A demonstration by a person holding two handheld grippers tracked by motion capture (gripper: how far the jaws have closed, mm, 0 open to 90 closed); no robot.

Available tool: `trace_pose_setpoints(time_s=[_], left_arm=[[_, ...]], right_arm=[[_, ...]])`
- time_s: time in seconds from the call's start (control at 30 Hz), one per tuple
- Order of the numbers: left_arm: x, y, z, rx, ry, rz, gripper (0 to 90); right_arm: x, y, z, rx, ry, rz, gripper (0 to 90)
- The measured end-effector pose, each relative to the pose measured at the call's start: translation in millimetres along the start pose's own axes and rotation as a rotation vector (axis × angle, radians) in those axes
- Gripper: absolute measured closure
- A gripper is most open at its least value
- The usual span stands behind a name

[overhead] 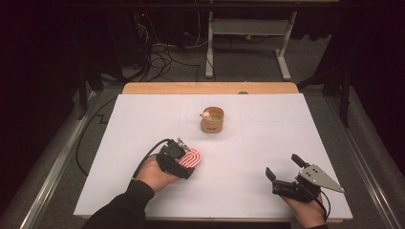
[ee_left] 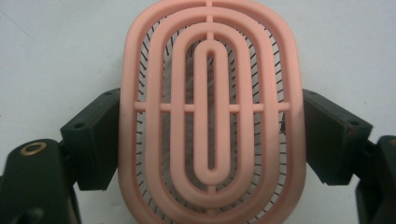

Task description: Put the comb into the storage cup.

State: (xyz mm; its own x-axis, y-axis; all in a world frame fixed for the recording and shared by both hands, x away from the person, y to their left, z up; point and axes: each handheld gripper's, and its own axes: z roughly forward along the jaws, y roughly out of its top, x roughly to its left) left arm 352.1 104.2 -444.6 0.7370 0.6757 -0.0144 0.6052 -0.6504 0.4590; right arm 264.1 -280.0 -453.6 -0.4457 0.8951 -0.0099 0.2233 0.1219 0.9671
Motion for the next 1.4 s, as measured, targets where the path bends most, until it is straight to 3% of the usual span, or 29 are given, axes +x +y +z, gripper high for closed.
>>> trace_pose_setpoints(time_s=[1.17, 1.4], left_arm=[[0.3, 0.7, 4.5, 0.026, 0.015, -0.009, 17.6], [1.6, -0.3, 3.5, 0.002, 0.016, -0.016, 17.9]], right_arm=[[0.7, 0.0, -0.5, -0.001, 0.001, 0.000, 0.2], [1.3, 0.0, -0.7, 0.000, 0.002, -0.001, 0.3]])
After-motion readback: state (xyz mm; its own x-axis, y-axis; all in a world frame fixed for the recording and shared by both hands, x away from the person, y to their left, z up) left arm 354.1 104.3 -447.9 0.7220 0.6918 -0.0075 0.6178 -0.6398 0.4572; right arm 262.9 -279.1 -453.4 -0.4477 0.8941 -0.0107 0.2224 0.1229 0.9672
